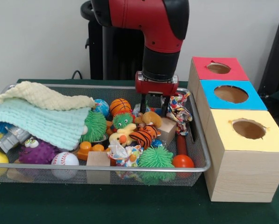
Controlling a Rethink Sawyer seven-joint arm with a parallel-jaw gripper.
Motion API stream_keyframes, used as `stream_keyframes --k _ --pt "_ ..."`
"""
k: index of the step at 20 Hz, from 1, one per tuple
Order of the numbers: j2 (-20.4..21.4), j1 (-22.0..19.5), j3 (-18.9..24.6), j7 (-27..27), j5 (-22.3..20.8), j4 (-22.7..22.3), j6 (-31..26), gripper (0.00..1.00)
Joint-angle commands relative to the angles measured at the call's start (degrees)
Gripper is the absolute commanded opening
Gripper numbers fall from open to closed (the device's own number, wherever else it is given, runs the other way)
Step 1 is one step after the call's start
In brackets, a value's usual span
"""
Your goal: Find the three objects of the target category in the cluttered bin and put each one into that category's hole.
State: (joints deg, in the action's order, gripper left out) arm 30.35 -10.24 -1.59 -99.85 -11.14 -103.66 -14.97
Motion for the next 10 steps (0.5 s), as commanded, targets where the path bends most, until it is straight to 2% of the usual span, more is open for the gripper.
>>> stream_keyframes --k 1,8,10 --pt "0.81 -0.09 0.13 -2.02 -3.43 -1.95 -5.88 1.0" --pt "0.01 -1.83 0.79 -2.11 -3.83 -1.83 -5.92 1.0" --pt "0.01 -1.04 -0.72 -3.08 -4.13 -1.18 -5.27 1.0"
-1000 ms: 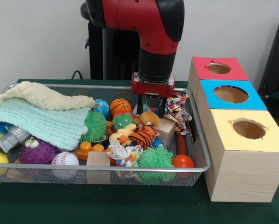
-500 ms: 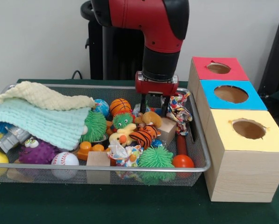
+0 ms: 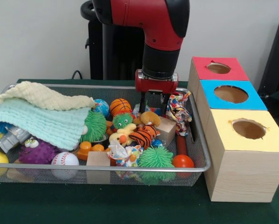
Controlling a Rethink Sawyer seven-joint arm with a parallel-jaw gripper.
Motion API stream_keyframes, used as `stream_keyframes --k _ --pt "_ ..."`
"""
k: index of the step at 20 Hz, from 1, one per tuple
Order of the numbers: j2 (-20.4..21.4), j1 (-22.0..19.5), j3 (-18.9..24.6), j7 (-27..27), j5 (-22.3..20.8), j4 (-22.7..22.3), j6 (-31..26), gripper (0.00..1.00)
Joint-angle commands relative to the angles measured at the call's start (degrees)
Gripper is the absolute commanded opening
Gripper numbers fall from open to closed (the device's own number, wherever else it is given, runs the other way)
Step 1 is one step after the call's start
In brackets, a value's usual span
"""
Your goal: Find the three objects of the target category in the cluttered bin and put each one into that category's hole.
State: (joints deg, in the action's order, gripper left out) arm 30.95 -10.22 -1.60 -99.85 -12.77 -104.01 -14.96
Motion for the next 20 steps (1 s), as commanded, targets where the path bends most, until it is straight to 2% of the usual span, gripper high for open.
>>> stream_keyframes --k 1,4,14,20 --pt "-0.64 -0.13 -2.49 -4.14 -2.58 -0.02 -4.86 1.0" --pt "-0.92 1.39 -5.64 -6.14 -2.53 0.97 -3.78 1.0" --pt "-1.57 3.13 -8.86 -6.79 -1.77 1.58 -1.37 1.0" --pt "-2.14 1.31 -6.7 -4.45 -1.94 1.68 -1.49 1.0"
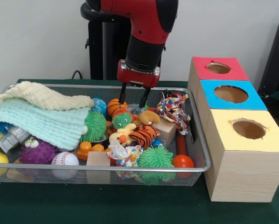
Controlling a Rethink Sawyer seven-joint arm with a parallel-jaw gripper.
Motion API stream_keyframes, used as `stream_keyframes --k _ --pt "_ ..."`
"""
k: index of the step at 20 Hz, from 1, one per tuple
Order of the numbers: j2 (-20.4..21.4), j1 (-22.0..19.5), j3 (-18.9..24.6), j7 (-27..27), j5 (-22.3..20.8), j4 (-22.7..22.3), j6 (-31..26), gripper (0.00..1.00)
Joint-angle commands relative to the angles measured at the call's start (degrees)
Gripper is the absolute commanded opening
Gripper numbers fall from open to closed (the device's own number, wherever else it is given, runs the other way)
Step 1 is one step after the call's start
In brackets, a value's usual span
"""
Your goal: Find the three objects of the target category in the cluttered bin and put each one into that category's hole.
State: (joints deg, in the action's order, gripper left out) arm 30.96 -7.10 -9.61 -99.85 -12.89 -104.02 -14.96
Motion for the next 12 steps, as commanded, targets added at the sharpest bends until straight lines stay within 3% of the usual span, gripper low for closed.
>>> stream_keyframes --k 1,12 --pt "-2.27 -2.13 1.74 -4.06 -1.91 1.86 -1.51 1.0" --pt "-3.21 -3.93 4.77 -1.99 -2.74 2.03 -0.73 1.0"
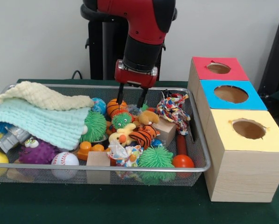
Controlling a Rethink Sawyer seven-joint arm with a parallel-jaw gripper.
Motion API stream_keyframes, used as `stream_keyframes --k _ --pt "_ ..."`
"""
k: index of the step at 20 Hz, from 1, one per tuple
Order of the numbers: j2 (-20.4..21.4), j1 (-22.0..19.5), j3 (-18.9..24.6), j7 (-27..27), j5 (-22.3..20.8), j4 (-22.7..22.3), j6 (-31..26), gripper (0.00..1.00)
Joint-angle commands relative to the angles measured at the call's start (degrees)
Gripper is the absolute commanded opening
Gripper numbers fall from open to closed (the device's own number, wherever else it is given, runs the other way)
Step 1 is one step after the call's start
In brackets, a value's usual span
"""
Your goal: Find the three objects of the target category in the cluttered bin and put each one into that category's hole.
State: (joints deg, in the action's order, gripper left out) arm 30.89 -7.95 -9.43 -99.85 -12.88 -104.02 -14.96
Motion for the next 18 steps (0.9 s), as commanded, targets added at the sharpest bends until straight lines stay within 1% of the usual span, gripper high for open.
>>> stream_keyframes --k 1,4,6,9,13,18 --pt "-2.93 -3.35 5.03 -1.64 -2.87 1.68 -0.93 1.0" --pt "-3.11 -3.84 5.99 -1.27 -3.08 1.33 -0.76 1.0" --pt "-3.96 -5.09 7.95 -0.55 -3.05 1.06 -0.77 1.0" --pt "-3.91 -6.41 10.18 0.23 -3.28 0.44 -0.87 1.0" --pt "-3.86 -6.89 11.04 -0.11 -3.89 0.12 -0.79 1.0" --pt "-3.95 -6.89 11.09 -0.77 -4.58 0.32 -0.68 1.0"
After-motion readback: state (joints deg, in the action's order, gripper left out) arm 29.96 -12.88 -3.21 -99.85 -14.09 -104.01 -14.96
